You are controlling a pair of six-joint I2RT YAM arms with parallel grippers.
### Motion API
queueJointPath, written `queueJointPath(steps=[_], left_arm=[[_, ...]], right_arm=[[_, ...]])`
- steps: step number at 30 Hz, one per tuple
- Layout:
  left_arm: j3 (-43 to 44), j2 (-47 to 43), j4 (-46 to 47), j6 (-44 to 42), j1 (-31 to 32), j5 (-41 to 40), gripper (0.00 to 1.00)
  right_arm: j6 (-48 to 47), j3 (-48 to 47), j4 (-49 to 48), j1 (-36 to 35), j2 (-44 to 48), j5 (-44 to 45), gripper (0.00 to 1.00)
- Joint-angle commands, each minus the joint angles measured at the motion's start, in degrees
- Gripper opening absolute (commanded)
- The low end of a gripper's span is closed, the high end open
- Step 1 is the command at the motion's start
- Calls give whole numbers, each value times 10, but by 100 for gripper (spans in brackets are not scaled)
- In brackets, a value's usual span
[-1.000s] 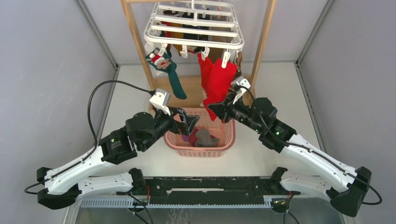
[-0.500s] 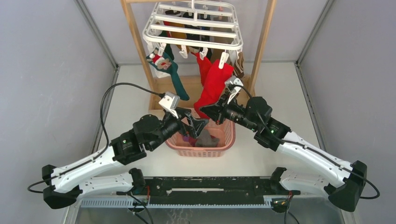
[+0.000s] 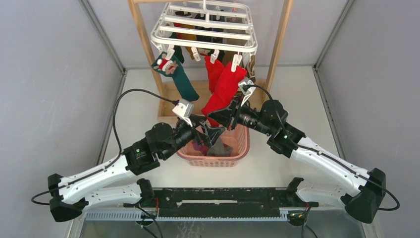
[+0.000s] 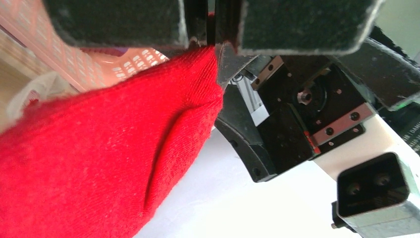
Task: Remove the socks clipped to the hanger
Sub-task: Remove the sock from the hanger.
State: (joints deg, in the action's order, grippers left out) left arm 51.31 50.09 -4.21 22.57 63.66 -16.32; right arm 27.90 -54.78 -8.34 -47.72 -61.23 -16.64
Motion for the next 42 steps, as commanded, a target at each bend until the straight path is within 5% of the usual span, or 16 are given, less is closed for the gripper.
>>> queueJointPath(steps=[1,5,19,32,42], left_arm=[[-9,13,31,-1,-2,-21,100],[-10,22,39,-7,-2,-50,99],[32,64,37,-44,-3,-91,34],[27,57,39,-59,-20,-98,31],[25,58,38,-58,-45,-80,32]], right_arm=[[32,-24,-46,2,-5,-25,0],[36,-24,-47,2,-9,-30,0],[28,-23,-19,7,-13,-26,5],[10,-23,34,45,-1,-15,43],[-22,-23,95,101,50,1,57]])
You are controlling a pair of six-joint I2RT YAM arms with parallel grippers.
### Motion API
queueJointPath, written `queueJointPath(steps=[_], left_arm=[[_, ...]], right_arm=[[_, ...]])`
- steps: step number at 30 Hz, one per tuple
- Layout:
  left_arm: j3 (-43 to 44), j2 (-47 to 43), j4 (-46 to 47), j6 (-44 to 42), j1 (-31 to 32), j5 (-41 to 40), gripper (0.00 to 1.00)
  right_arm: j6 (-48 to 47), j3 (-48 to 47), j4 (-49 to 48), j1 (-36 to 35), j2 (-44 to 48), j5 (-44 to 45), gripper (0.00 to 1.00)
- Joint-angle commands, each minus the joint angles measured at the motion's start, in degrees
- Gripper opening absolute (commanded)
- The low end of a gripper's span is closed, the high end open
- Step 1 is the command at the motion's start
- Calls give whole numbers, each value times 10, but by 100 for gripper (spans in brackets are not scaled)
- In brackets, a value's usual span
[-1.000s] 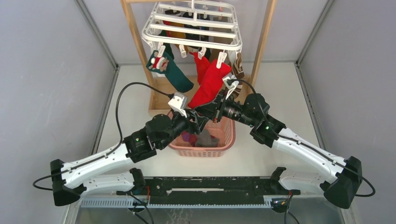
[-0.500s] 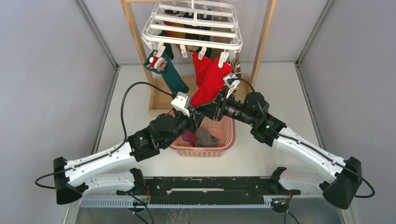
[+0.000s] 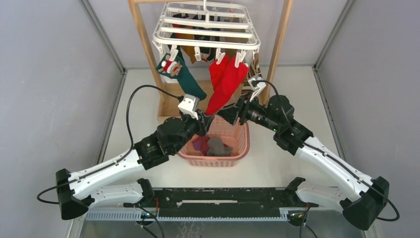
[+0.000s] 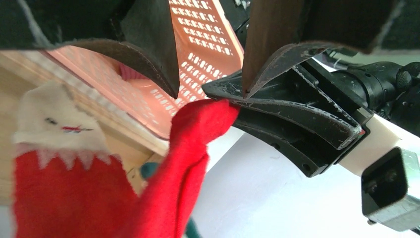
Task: Remove the socks clipped to the hanger
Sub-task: Remove the sock from the hanger.
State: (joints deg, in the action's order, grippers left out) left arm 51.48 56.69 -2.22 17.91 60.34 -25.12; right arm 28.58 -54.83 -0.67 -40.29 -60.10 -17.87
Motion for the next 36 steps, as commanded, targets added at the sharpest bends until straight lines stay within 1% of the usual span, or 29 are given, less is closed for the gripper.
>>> queueJointPath(steps=[1,7,12,13,16,23,31,36], left_arm=[[23,-8,19,-11,-14,10,32],[22,-9,20,-10,-18,16,32],[23,-10,20,-10,-20,17,32],[23,-10,20,-10,-20,17,32],[23,-12,18,-9,-20,18,32],[23,-16,13,-12,-21,18,32],[26,-18,9,-15,-21,20,32],[26,-18,8,-15,-21,21,32]], right_arm=[[-31,-23,25,38,47,13,57],[-66,-54,47,94,76,29,61],[-100,-107,44,101,67,62,64],[-105,-116,40,101,64,69,65],[-121,-141,30,101,47,86,83],[-136,-178,-17,101,3,112,92],[-153,-203,-58,90,-39,149,92],[-155,-202,-84,84,-50,169,87]])
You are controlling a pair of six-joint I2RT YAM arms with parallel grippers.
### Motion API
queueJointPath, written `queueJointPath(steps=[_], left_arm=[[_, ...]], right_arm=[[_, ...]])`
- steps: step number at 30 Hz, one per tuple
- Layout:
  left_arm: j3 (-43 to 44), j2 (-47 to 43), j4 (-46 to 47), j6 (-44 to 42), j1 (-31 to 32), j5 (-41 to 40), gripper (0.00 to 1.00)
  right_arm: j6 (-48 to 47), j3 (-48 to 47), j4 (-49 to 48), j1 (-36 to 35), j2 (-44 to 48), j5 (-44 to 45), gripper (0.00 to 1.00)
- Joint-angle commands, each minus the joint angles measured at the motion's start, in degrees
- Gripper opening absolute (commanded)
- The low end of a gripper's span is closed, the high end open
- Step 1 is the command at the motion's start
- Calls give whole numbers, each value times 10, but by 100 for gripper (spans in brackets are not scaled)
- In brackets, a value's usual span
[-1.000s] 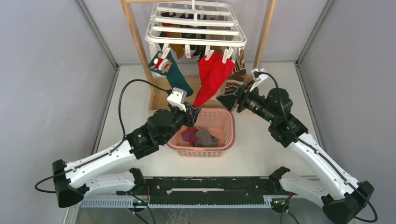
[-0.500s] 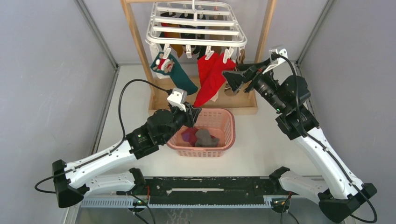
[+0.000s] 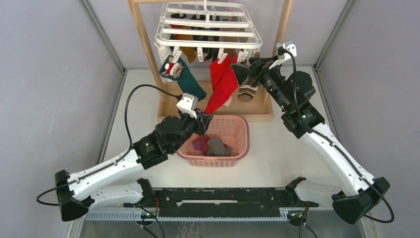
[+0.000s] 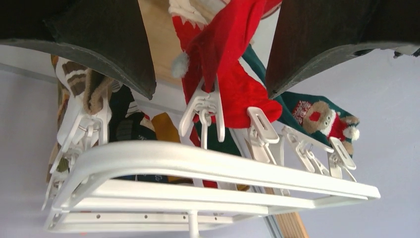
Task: Remove the socks clipped to the hanger
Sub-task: Remove the sock from the hanger.
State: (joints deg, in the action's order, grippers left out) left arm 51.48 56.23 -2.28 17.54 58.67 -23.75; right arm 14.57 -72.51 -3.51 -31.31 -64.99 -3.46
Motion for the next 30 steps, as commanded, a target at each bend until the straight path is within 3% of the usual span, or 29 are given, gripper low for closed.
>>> queueJointPath(steps=[1,17,30], left_arm=[[25,-13,8,-11,-4,7,32],[21,-13,8,-12,-5,12,32],[16,-16,8,-12,-8,15,32]], right_arm=[[-13,-26,-60,-5,-2,26,86],[6,-34,-102,7,-33,21,65],[18,-36,-120,18,-42,13,54]])
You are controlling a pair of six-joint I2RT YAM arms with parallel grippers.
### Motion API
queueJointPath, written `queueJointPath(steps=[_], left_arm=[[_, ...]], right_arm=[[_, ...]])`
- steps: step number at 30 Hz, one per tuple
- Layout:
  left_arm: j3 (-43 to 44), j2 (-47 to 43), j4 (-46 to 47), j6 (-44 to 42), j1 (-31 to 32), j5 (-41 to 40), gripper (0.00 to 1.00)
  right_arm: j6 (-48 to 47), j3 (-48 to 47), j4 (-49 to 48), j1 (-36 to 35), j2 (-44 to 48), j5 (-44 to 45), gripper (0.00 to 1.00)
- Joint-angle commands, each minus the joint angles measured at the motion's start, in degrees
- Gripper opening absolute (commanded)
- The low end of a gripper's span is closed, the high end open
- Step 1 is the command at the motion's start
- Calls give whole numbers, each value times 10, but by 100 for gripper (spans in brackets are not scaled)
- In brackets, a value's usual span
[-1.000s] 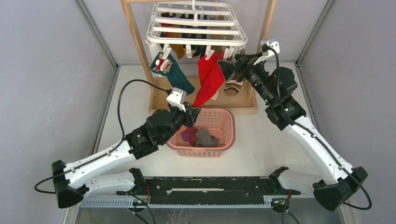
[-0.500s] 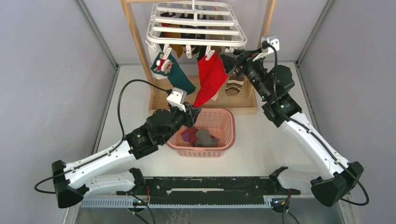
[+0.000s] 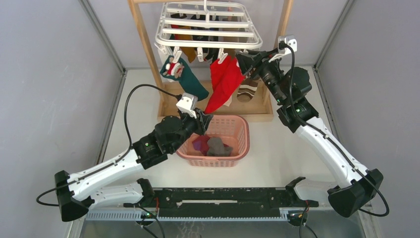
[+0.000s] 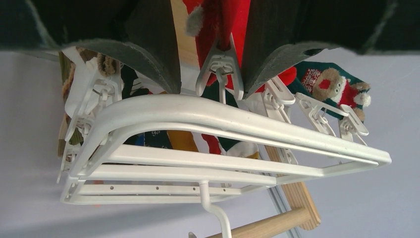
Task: Remove the socks clipped to the hanger
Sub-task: Remove the sock from the hanger.
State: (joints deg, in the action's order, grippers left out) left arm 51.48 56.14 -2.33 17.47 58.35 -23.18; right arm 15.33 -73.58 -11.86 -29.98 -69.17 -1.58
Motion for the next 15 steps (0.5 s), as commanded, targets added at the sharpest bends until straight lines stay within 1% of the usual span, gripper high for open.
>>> queueJointPath(steps=[1,6,8,9,10,11,15], left_arm=[[16,-16,9,-11,-4,9,32],[14,-17,9,-11,-5,10,32],[14,-17,9,-12,-5,10,32],[14,-17,9,-11,-5,10,32],[14,-17,8,-11,-5,10,32],[14,-17,9,-11,-5,9,32],[13,-16,8,-11,-5,10,32]], right_arm=[[11,-25,-38,6,-1,-7,54],[16,-28,-43,7,-5,-9,57],[17,-30,-43,9,-7,-10,57],[17,-31,-44,9,-7,-11,55],[18,-31,-45,8,-8,-13,50],[18,-31,-45,9,-8,-13,48],[18,-31,-43,9,-9,-14,43]])
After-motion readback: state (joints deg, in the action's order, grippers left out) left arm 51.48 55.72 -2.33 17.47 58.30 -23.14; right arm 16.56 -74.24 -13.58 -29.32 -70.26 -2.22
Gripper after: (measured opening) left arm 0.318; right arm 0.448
